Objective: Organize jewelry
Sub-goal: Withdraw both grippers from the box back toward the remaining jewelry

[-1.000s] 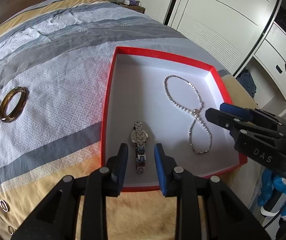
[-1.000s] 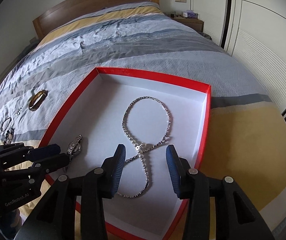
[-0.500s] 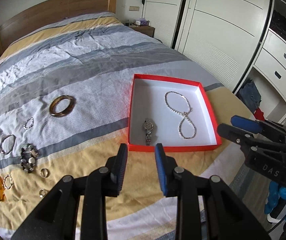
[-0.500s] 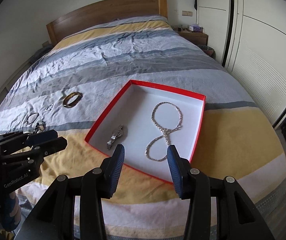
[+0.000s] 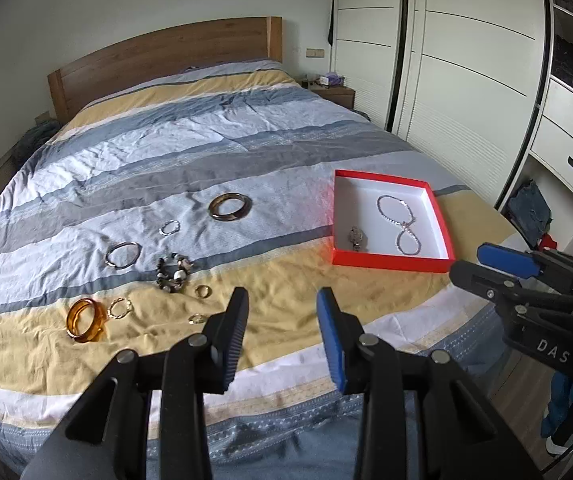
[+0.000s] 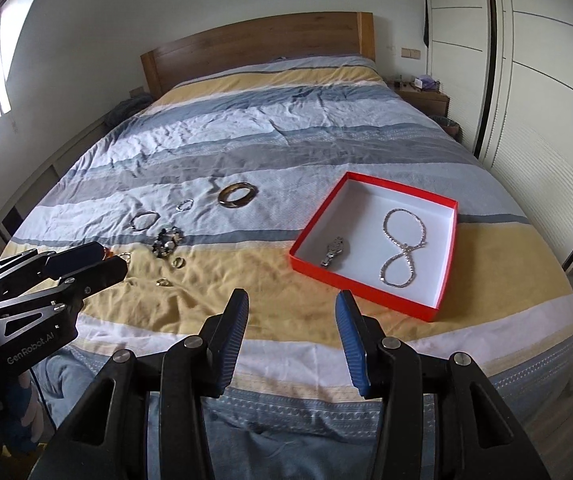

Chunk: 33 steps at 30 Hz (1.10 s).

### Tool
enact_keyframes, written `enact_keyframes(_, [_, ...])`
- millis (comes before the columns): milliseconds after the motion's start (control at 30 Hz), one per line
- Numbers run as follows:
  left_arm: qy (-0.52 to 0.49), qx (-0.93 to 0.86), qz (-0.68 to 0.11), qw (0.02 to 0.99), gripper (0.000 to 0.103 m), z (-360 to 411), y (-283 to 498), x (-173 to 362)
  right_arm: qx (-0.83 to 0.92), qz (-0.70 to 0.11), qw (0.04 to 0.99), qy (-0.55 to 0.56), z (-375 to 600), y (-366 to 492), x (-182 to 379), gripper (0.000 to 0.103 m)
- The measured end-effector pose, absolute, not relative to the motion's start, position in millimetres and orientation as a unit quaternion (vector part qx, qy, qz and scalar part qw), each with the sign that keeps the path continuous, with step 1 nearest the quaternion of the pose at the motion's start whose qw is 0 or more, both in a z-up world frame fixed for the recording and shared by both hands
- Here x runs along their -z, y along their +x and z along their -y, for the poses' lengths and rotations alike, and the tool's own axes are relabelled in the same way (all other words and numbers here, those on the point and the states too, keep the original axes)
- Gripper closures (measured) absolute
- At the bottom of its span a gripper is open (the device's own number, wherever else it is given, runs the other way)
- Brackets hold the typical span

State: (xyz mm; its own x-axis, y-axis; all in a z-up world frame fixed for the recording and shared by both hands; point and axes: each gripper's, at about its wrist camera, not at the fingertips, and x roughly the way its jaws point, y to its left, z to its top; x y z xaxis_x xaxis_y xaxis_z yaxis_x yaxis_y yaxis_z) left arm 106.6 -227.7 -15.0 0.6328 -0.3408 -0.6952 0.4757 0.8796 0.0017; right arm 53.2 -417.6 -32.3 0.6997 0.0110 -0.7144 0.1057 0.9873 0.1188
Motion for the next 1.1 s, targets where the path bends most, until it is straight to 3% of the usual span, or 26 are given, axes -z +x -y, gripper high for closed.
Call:
enact_keyframes(867, [0.038, 0.147, -0.308, 0.939, 0.068, 91, 21, -26, -0.028, -0.341, 0.939, 0.035, 293, -20, -13, 0.049])
enact_keyframes(967, [0.035, 0.140, -0.298, 0.944, 0.057, 83, 12, -30, -0.035, -0.337, 0.940, 0.030, 284, -26, -16, 0.048])
enact_keyframes(1100, [0.034, 0.135, -0.288, 0.947, 0.056, 75, 4, -35, -0.042, -0.333, 0.942, 0.025, 273, -33, -19, 0.047])
